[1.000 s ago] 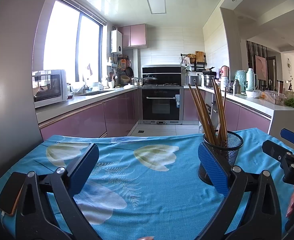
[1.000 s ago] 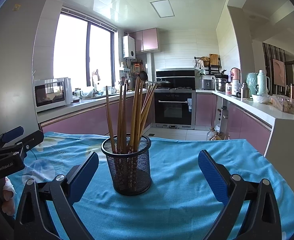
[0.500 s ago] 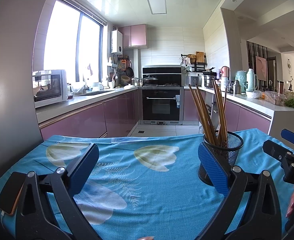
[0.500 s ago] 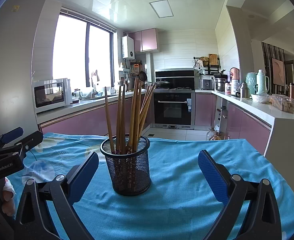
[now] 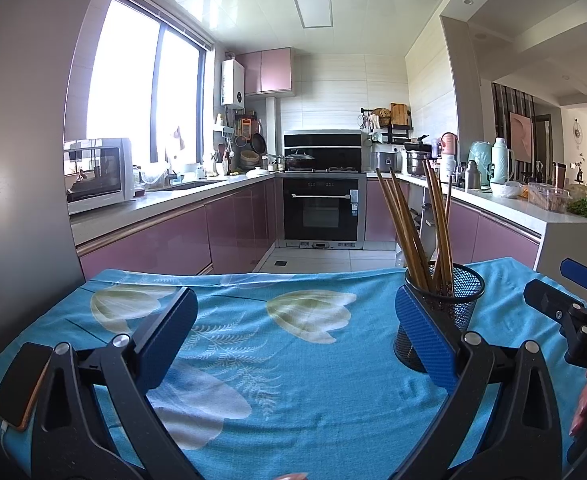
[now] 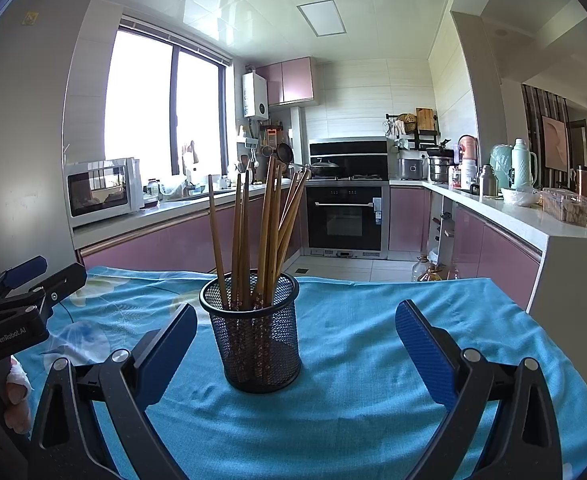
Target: Organize utensils
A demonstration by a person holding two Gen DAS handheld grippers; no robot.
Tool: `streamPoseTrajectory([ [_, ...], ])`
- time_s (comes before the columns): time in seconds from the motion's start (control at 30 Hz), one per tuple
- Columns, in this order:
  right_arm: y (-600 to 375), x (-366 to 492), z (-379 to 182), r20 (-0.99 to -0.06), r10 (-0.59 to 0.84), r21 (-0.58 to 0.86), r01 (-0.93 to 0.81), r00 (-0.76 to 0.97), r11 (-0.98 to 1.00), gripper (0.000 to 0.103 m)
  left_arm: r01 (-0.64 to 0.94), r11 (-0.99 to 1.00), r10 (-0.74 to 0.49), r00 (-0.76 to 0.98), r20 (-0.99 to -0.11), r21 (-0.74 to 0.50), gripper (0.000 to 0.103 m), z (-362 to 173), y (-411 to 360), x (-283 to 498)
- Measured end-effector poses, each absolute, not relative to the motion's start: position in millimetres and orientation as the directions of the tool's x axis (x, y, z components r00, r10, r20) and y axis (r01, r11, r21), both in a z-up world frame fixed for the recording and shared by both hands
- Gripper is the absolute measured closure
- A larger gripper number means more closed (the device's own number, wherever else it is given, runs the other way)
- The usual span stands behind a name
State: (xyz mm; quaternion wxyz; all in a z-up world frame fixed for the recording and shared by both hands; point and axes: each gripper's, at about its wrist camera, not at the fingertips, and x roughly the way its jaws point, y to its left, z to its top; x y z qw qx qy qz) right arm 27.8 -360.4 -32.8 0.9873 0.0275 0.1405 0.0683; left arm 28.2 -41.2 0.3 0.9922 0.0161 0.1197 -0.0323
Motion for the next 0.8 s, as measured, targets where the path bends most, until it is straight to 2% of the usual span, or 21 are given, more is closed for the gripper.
streamPoseTrajectory([
  [0.8,-358.6,27.1,-32.6,-0.276,0.138,0.074,-0.122,0.951,0.99,0.007,0.07,0.997,-0.062,0.969,-0.241,0.025,0.006,-0.1,-41.9,28.4],
])
